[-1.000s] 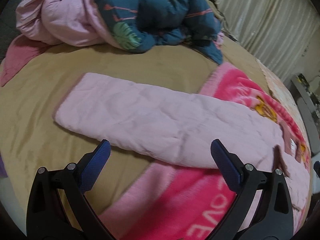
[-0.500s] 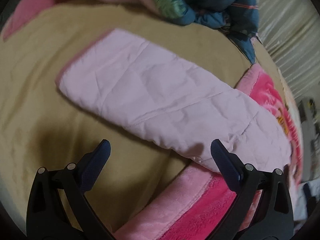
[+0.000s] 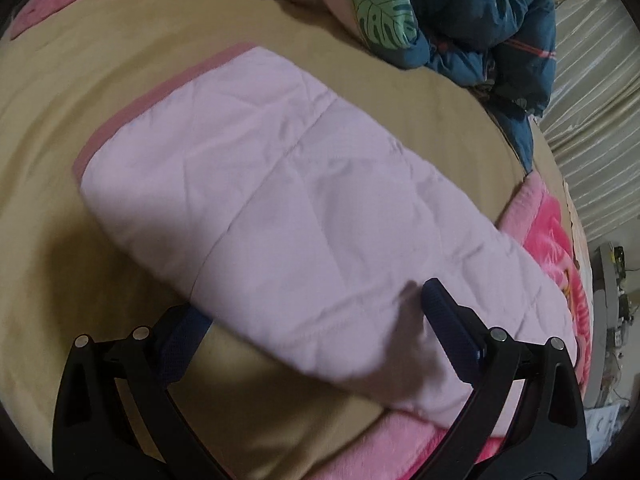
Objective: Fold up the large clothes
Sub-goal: 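Move the left gripper toward the cuff of the other sleeve, then grasp the other sleeve cuff with the left gripper and lift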
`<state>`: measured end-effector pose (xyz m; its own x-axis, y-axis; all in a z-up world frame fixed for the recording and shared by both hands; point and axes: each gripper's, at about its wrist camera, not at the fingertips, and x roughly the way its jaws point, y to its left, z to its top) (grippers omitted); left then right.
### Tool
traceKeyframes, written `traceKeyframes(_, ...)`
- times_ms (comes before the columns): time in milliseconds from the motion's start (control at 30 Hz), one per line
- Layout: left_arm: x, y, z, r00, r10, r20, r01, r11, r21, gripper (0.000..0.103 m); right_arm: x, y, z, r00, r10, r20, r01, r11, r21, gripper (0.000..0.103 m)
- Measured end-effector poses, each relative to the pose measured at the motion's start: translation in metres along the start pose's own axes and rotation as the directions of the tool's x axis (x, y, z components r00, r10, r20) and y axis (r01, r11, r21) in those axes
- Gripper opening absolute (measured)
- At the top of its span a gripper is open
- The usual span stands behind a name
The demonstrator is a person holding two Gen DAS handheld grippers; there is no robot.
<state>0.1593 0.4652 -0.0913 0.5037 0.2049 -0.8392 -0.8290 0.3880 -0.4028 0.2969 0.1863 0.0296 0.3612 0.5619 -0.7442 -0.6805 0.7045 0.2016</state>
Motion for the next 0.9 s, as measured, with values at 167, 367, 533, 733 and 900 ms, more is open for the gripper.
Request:
traceKeyframes(167,-0.018,0.006,0.014,0.996,-0.041,0.084,0.043,0.999,-0.031,0.031,-0.011,-0.014,-0.002,1.000,-0.019,0.018,0.018,1.000,0.022,0.099)
traceKeyframes(367,-0.077,-0.014,0.021,0.968,-0.156,0.195,0.145,0.987,0.068,0.013,-0.034,-0.032,0.000,0.997,-0.034,0.063,0.029,0.996,0.079,0.099)
traceKeyframes(533,-0.108,-0.036,0.015,0.947,-0.217,0.237,0.184,0.971,0.154,0.012,-0.049,-0.044,-0.004,0.996,-0.047,0.080,0.039,0.994,0.100,0.099)
traceKeyframes(733,-0.136,-0.058,-0.002,0.927,-0.269,0.263,0.207,0.948,0.240,0.012,-0.065,-0.051,-0.011,0.993,-0.061,0.100,0.048,0.991,0.126,0.099)
traceKeyframes(900,-0.153,-0.071,-0.015,0.910,-0.319,0.264,0.246,0.929,0.276,0.012,-0.082,-0.060,-0.017,0.989,-0.076,0.123,0.058,0.988,0.146,0.099)
